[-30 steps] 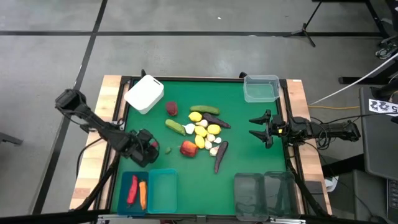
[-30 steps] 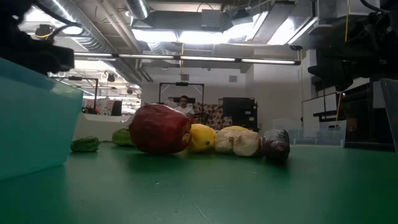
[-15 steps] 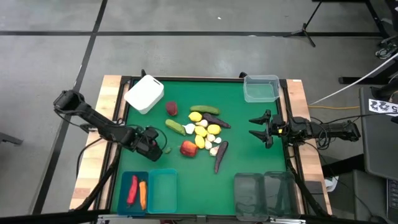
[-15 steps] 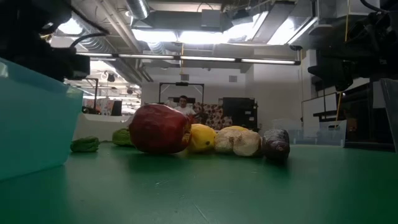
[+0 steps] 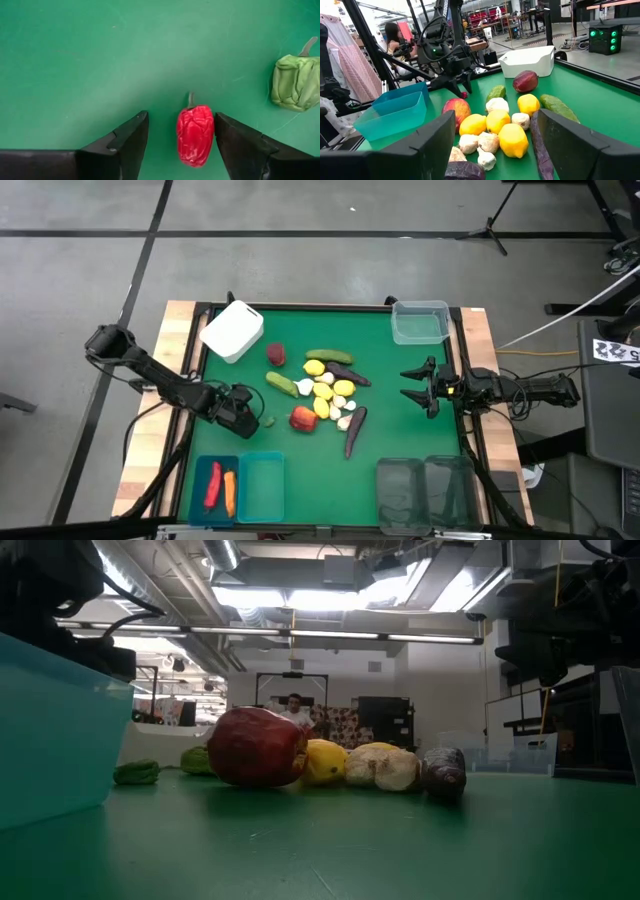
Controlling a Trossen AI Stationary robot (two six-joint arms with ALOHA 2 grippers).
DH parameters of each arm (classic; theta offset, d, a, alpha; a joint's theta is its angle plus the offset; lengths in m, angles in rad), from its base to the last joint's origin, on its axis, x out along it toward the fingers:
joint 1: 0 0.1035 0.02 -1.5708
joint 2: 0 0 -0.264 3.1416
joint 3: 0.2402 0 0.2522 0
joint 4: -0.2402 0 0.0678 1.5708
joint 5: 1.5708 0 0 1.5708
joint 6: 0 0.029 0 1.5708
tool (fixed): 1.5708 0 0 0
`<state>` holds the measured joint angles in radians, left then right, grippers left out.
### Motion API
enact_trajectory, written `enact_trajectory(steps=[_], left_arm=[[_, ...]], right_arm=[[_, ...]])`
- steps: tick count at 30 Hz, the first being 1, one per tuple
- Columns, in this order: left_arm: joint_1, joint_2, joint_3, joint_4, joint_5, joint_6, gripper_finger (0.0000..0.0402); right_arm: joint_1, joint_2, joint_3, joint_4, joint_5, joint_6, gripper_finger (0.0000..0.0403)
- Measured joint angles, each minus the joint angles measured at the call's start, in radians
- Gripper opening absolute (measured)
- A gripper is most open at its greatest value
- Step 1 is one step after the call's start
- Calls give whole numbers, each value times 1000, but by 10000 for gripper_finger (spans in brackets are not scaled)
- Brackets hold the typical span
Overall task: Sort produce into baskets
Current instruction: Put the small red pepper into the dark blue bin
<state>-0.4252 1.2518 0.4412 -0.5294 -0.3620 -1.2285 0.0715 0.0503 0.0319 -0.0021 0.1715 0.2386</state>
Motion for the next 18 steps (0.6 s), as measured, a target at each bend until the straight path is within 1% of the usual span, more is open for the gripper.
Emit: enact_trajectory(steps=[10,15,18], left_arm=[[1,2,-2,12,15,-15,130],[1,-15,-2,19,31,-29,103],[0,-34,9,20,61,-29,91]], right_arm=[[0,0,0,0,0,0,280],[0,0,0,0,0,0,280],[0,0,0,0,0,0,280]])
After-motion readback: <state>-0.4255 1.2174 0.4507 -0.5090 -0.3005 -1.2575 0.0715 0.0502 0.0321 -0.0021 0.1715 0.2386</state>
